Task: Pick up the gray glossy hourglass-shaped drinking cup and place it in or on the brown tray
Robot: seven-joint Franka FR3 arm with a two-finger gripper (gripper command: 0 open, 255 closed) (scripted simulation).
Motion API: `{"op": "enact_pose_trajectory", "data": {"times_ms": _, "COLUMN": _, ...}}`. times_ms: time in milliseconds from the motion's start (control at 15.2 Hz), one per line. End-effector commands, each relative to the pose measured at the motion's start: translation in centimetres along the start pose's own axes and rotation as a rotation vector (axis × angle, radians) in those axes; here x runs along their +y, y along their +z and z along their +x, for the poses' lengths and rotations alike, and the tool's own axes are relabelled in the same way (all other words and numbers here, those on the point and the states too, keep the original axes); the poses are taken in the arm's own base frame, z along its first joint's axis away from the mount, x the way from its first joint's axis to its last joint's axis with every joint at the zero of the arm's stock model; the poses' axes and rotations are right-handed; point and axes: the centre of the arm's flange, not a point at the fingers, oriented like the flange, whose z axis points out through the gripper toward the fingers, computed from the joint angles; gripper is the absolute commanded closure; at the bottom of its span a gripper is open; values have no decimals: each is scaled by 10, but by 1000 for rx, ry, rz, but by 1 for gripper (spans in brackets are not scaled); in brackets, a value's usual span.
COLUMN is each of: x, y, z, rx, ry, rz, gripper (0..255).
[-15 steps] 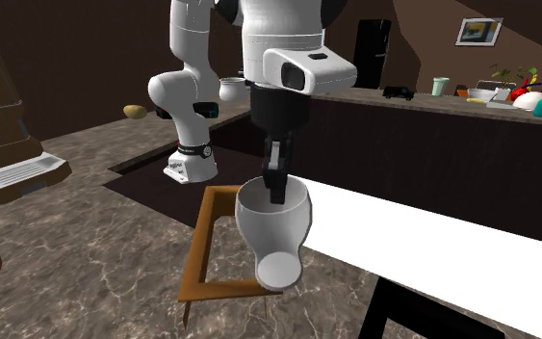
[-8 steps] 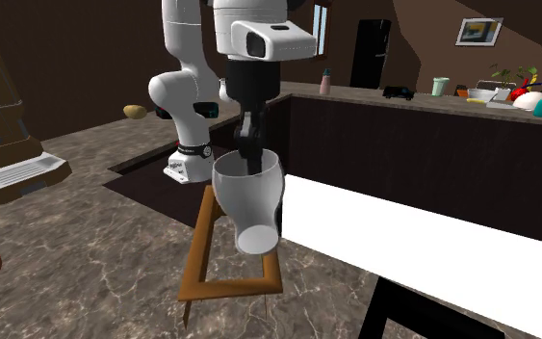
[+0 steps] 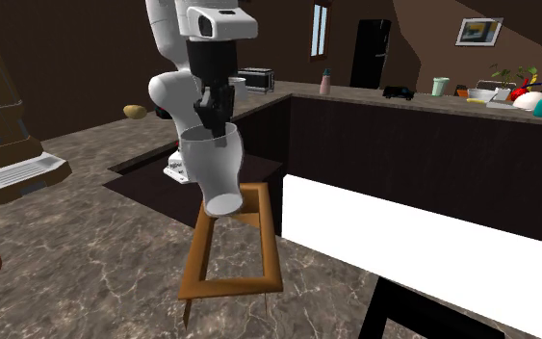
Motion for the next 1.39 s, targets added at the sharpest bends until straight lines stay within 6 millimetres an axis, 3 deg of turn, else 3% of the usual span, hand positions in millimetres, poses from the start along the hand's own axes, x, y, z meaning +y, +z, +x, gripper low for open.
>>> {"op": "enact_pose_trajectory", "data": {"times_ms": 0, "x": -17, "y": -3, "z": -21, "rx": 0, "ry": -1, "rz": -1, "gripper": 255}}
{"op": "enact_pose_trajectory", "data": {"times_ms": 330, "x": -56, "y": -12, "z": -68, "rx": 0, "ry": -1, "rz": -1, "gripper": 255}}
{"op": "enact_pose_trajectory", "data": {"times_ms": 1320, "x": -52, "y": 67, "z": -67, "rx": 0, "ry": -1, "rz": -1, "gripper": 255}}
